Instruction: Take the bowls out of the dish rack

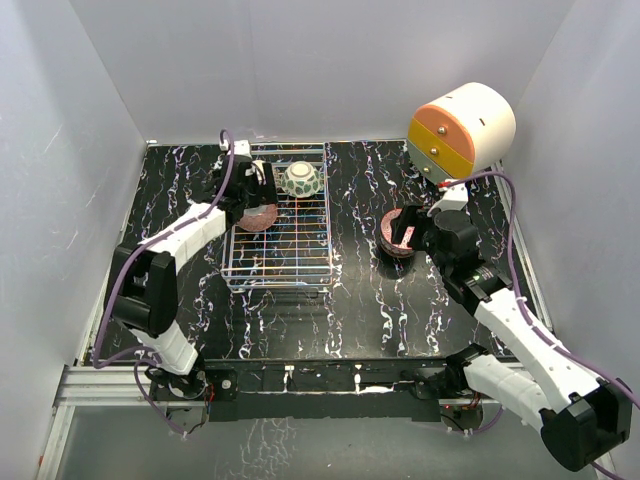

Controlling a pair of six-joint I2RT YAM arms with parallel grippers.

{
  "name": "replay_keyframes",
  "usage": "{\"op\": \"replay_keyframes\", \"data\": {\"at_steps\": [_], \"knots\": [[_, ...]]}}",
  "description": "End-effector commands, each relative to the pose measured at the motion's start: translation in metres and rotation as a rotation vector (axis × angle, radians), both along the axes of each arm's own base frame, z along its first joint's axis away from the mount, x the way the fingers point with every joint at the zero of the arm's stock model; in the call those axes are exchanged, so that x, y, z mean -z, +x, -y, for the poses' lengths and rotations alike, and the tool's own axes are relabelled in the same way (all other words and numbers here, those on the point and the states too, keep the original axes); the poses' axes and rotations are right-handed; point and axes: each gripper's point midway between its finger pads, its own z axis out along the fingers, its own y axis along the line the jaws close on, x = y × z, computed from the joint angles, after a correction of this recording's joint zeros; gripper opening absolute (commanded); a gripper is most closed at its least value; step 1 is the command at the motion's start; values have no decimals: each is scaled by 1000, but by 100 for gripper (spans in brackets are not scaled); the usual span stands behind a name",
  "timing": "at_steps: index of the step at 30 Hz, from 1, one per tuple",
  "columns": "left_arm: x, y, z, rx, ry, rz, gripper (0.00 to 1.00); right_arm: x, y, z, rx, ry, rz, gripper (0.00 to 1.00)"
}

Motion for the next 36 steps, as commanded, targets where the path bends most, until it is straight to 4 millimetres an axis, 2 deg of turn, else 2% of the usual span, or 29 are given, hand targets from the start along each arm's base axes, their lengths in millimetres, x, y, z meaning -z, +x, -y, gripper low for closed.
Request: {"op": "replay_keyframes", "data": {"at_steps": [1,5,16,36], "knots": [[-1,6,-11,-32,54,17,97,-17,1,4,20,15,64,77],[10,6,-11,-32,66,-17,96,-15,1,4,20,17,58,77],[25,2,-13,-49,104,-72,79,-7,2,2,17,17,36,77],[26,-5,-4,-21,162,-115,37,-3,-1,4,21,19,31,78]]}}
